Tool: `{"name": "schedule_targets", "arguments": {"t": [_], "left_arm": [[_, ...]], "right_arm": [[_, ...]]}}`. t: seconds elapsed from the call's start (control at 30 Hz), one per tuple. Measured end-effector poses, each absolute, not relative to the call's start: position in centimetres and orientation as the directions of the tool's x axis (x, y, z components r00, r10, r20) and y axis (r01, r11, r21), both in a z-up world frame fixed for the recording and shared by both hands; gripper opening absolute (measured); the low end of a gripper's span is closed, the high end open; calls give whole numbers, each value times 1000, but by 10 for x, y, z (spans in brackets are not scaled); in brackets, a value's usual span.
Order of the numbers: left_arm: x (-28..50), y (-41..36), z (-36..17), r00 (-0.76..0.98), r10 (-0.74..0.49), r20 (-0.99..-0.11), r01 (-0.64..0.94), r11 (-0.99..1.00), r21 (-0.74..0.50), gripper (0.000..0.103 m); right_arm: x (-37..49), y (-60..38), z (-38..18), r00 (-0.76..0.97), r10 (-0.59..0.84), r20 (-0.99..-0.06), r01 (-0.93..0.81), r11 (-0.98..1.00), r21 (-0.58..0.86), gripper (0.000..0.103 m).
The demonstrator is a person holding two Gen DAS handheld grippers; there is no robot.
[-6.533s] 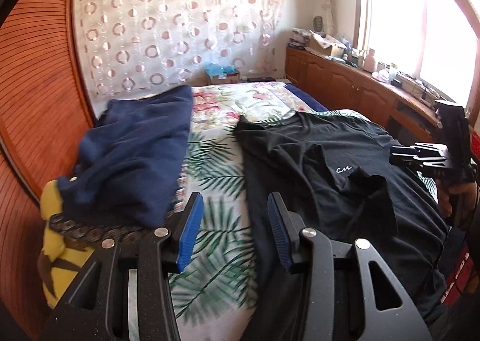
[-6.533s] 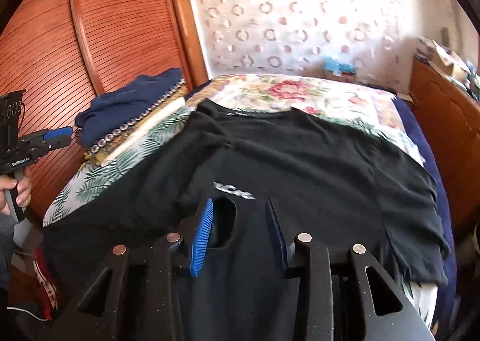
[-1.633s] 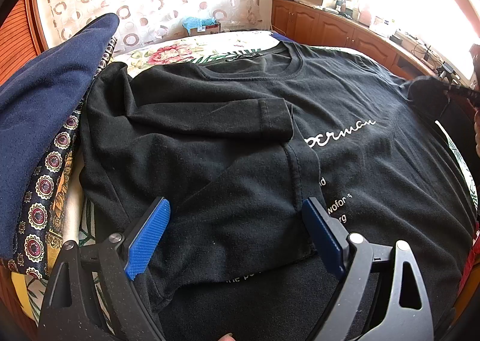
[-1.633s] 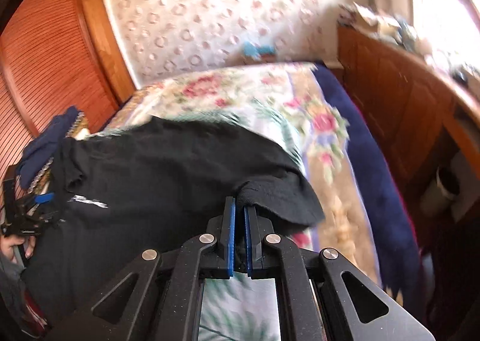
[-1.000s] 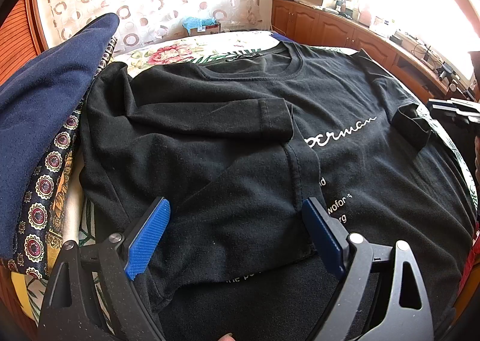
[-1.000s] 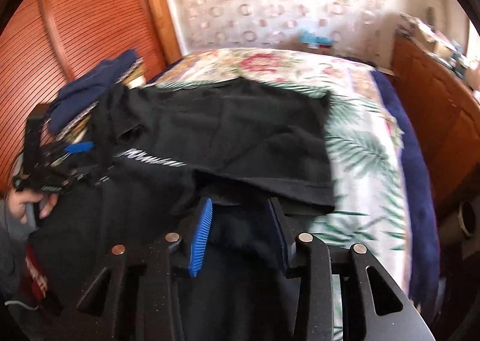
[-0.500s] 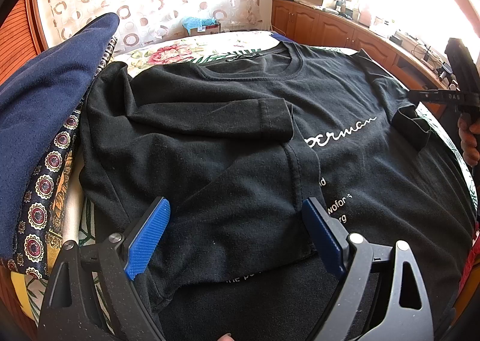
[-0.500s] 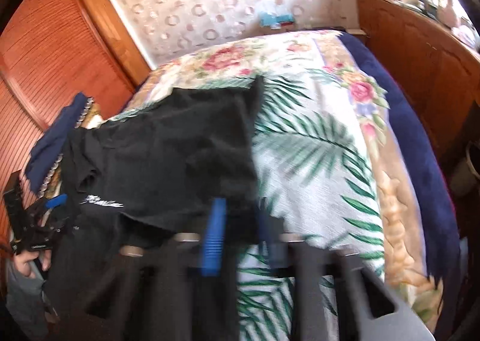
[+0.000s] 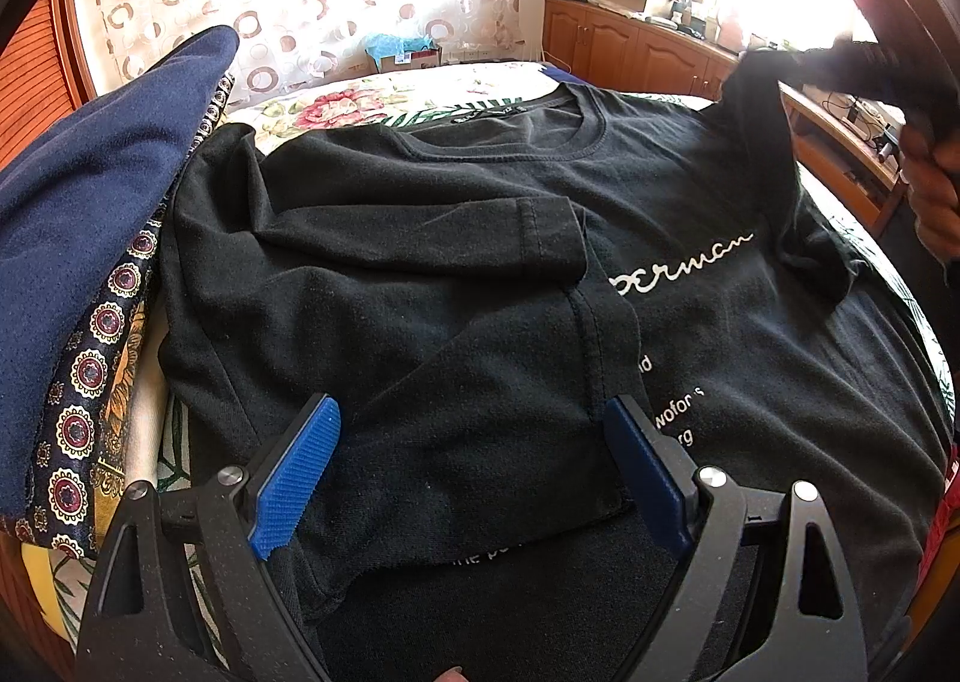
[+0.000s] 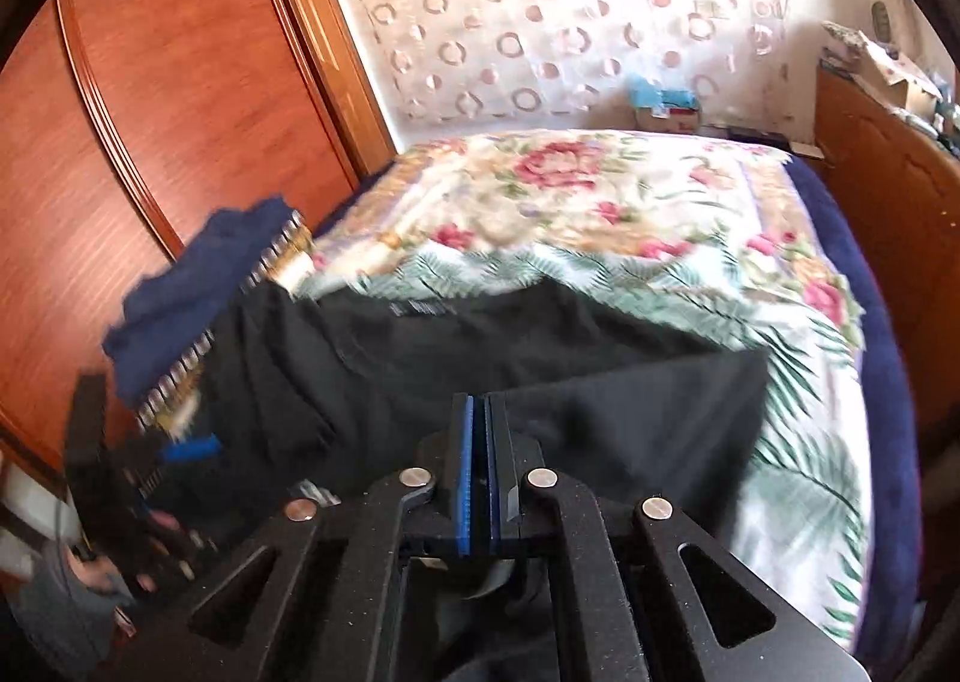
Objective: Fold small clothes
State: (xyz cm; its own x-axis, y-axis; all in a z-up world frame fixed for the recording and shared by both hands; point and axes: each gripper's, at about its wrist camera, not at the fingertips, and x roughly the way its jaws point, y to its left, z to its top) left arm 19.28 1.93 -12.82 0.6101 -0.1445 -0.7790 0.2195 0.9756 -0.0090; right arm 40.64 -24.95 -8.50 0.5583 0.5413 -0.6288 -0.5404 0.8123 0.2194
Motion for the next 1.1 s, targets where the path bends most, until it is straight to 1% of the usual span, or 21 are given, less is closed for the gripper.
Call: {"name": "schedule_targets", "arguments": {"t": [0.03, 0.07, 0.13, 0.2, 0.33, 0.4, 0.57, 0.67, 0.83, 0.93, 1.03, 1.1], "left_arm": [[193, 19, -128, 610, -145, -779, 219, 976, -9, 90], [193, 19, -128, 610, -145, -779, 219, 976, -9, 90], [193, 19, -128, 610, -144, -779, 219, 976, -9, 90], [193, 19, -128, 610, -145, -779, 219, 976, -9, 90], [193, 19, -129, 610, -144, -779, 219, 976, -9, 90], [193, 19, -129, 610, -145, -779, 219, 976, -9, 90], [193, 19, -129, 610, -144, -779, 219, 976, -9, 90], [193, 19, -129, 610, -144, -779, 219, 976, -9, 90], [193, 19, -129, 610, -142, -779, 218, 976, -7, 90], [193, 23, -126, 614, -127, -779, 195, 981, -7, 90], [192, 29, -110, 639, -153, -754, 190, 981, -38, 90], [194, 31, -97, 660, -162, -733, 187, 981, -48, 87]], "right_arm": [[411, -244, -84, 559, 548, -622, -544, 809, 224, 3], [414, -239, -85, 560, 545, -623, -543, 810, 220, 5], [421, -234, -89, 556, 531, -640, -539, 816, 209, 24], [421, -237, -92, 573, 508, -643, -535, 826, 177, 28], [415, -255, -99, 605, 458, -651, -504, 854, 131, 41], [415, -264, -109, 617, 425, -663, -480, 870, 111, 43], [415, -284, -140, 640, 313, -702, -387, 920, 57, 43], [417, -287, -160, 621, 268, -737, -356, 934, 40, 43], [415, -282, -173, 620, 245, -746, -349, 937, 18, 43], [414, -278, -172, 638, 237, -732, -352, 936, -5, 43], [410, -275, -174, 661, 245, -710, -357, 934, -11, 44], [406, -281, -172, 662, 248, -708, -358, 934, -7, 44]]}}
